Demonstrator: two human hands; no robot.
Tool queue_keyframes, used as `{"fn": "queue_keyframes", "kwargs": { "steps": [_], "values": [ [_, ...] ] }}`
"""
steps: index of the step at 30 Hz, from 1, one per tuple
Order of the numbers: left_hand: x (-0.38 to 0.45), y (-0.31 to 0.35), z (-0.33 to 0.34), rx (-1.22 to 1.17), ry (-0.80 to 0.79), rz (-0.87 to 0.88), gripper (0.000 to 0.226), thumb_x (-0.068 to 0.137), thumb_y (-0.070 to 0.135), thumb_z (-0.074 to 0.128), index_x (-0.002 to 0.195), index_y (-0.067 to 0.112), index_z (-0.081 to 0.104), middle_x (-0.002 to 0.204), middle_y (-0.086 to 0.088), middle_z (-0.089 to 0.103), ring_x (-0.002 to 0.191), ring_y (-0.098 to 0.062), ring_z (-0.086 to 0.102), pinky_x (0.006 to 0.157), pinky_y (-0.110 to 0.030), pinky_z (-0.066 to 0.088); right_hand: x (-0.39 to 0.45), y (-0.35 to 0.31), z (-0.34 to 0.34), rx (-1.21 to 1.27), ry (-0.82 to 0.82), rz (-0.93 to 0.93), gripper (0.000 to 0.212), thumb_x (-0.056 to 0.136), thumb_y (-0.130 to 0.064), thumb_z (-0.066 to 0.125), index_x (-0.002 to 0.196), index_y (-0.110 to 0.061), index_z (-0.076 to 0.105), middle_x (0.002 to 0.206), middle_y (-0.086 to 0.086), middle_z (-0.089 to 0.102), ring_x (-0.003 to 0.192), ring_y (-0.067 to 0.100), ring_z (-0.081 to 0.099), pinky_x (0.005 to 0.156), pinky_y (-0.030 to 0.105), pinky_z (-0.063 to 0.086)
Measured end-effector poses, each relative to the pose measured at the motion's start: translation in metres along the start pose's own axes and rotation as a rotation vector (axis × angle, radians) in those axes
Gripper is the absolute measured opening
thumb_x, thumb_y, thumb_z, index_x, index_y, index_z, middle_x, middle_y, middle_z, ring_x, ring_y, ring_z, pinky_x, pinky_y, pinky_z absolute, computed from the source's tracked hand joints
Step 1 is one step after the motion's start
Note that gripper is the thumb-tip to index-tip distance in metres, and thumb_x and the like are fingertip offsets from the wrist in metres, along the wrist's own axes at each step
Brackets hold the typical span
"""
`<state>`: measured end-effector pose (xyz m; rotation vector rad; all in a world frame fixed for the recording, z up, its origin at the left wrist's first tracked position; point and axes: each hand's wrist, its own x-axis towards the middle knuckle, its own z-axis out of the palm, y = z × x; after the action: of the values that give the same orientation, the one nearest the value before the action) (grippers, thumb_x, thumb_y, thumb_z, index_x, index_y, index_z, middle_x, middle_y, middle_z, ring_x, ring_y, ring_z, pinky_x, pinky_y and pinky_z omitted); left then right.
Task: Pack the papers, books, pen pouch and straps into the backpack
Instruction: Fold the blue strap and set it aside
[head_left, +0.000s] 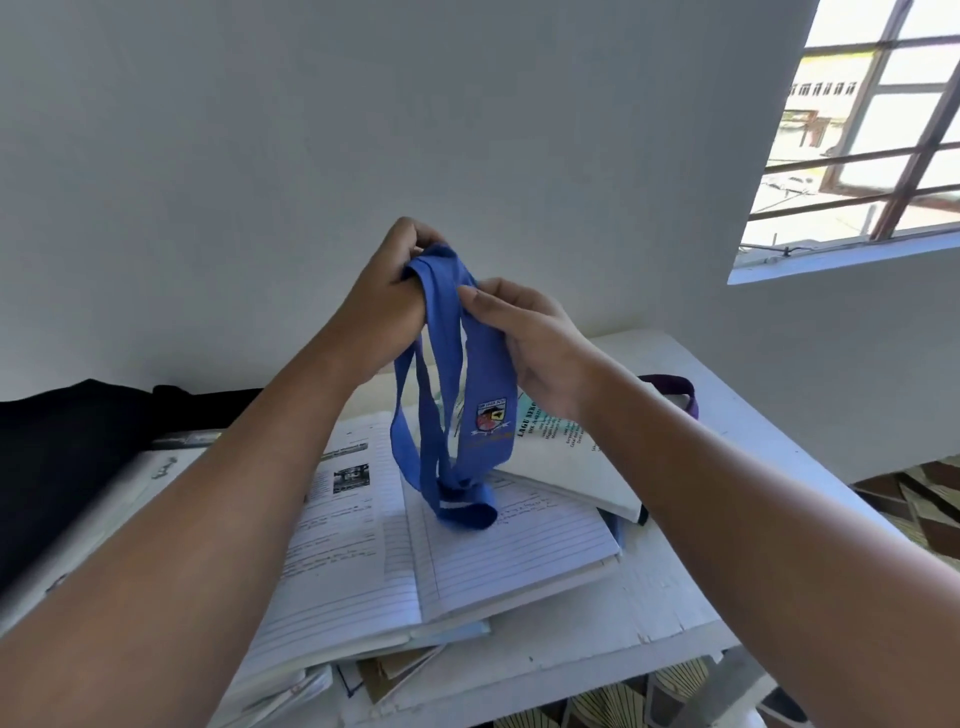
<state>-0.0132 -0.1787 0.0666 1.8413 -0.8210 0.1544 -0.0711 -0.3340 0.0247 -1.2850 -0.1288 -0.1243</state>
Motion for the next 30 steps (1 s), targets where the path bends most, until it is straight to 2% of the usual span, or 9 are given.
{"fn": "queue_keyframes", "kwargs": {
  "steps": [3, 7, 11, 13, 16, 18, 21, 26, 30],
  "values": [
    [0.003, -0.002, -0.004, -0.002, 0.059, 0.028, 0.015, 0.096, 0.01, 0.054, 0.111, 0.01, 0.055, 0.103, -0.006, 0.064, 0.092, -0.013, 0.061, 0.083, -0.035, 0.051, 0.002, -0.009, 0.003, 0.072, -0.024, -0.003, 0.012, 0.102, -0.018, 0.064, 0.094, -0.009, 0.067, 0.085, 0.006, 0.073, 0.071, 0.017, 0.069, 0.065, 0.03, 0.058],
    [0.012, 0.002, -0.007, 0.001, 0.08, 0.062, 0.013, 0.095, 0.005, 0.054, 0.106, 0.012, 0.057, 0.095, 0.0, 0.064, 0.084, -0.009, 0.059, 0.078, -0.032, 0.05, 0.002, -0.018, 0.008, 0.048, -0.102, 0.065, 0.043, 0.102, -0.029, 0.064, 0.129, 0.003, 0.066, 0.114, 0.017, 0.073, 0.096, 0.027, 0.071, 0.084, 0.04, 0.061],
    [0.02, 0.01, -0.006, 0.139, 0.056, 0.164, 0.017, 0.09, 0.002, 0.053, 0.105, 0.01, 0.057, 0.096, -0.007, 0.065, 0.081, -0.01, 0.057, 0.073, -0.029, 0.049, -0.001, -0.017, 0.012, 0.01, -0.171, 0.118, 0.047, 0.102, -0.03, 0.061, 0.134, 0.004, 0.061, 0.123, 0.021, 0.071, 0.107, 0.034, 0.068, 0.1, 0.05, 0.056],
    [0.021, 0.011, -0.005, 0.172, 0.059, 0.191, 0.02, 0.09, 0.002, 0.052, 0.106, 0.012, 0.057, 0.097, -0.004, 0.065, 0.082, -0.011, 0.058, 0.072, -0.026, 0.049, -0.002, -0.017, 0.013, 0.03, -0.189, 0.112, 0.039, 0.102, -0.027, 0.062, 0.13, 0.0, 0.063, 0.115, 0.016, 0.074, 0.101, 0.03, 0.071, 0.096, 0.048, 0.059],
    [0.022, 0.004, -0.006, 0.235, 0.039, 0.19, 0.022, 0.092, 0.001, 0.049, 0.109, 0.013, 0.056, 0.097, -0.003, 0.065, 0.082, -0.013, 0.059, 0.069, -0.025, 0.048, 0.0, -0.016, 0.009, 0.032, -0.15, 0.101, 0.015, 0.102, -0.021, 0.062, 0.11, -0.01, 0.067, 0.09, 0.003, 0.075, 0.082, 0.019, 0.071, 0.078, 0.036, 0.06],
    [0.022, -0.004, -0.009, 0.31, 0.035, 0.192, 0.02, 0.093, 0.001, 0.047, 0.108, 0.012, 0.053, 0.092, -0.003, 0.063, 0.074, -0.011, 0.055, 0.063, -0.024, 0.043, 0.001, -0.015, 0.006, 0.068, -0.094, 0.077, 0.01, 0.102, -0.019, 0.064, 0.109, -0.014, 0.068, 0.084, 0.0, 0.073, 0.079, 0.017, 0.068, 0.078, 0.035, 0.056],
    [0.021, -0.017, -0.01, 0.407, 0.015, 0.242, 0.012, 0.093, 0.001, 0.046, 0.103, 0.008, 0.049, 0.091, -0.008, 0.057, 0.074, -0.018, 0.05, 0.063, -0.03, 0.04, 0.005, -0.012, 0.001, 0.086, -0.101, 0.053, 0.018, 0.101, -0.019, 0.066, 0.118, -0.017, 0.069, 0.082, 0.001, 0.068, 0.069, 0.016, 0.062, 0.074, 0.036, 0.05],
    [0.024, -0.026, -0.01, 0.599, 0.095, 0.301, 0.027, 0.083, -0.007, 0.044, 0.099, 0.015, 0.04, 0.097, -0.011, 0.05, 0.077, -0.03, 0.05, 0.063, -0.046, 0.044, 0.01, -0.017, 0.002, 0.208, -0.152, 0.214, 0.048, 0.092, -0.051, 0.066, 0.115, -0.009, 0.067, 0.071, 0.003, 0.054, 0.061, 0.019, 0.052, 0.071, 0.034, 0.045],
    [0.031, -0.025, -0.01, 0.582, 0.191, 0.247, 0.03, 0.083, -0.004, 0.053, 0.105, 0.014, 0.043, 0.105, -0.01, 0.047, 0.08, -0.027, 0.053, 0.062, -0.036, 0.046, 0.014, -0.014, 0.009, 0.138, -0.115, 0.156, 0.017, 0.101, -0.021, 0.066, 0.104, -0.007, 0.057, 0.069, 0.0, 0.05, 0.06, 0.014, 0.047, 0.071, 0.031, 0.044]
  ]
}}
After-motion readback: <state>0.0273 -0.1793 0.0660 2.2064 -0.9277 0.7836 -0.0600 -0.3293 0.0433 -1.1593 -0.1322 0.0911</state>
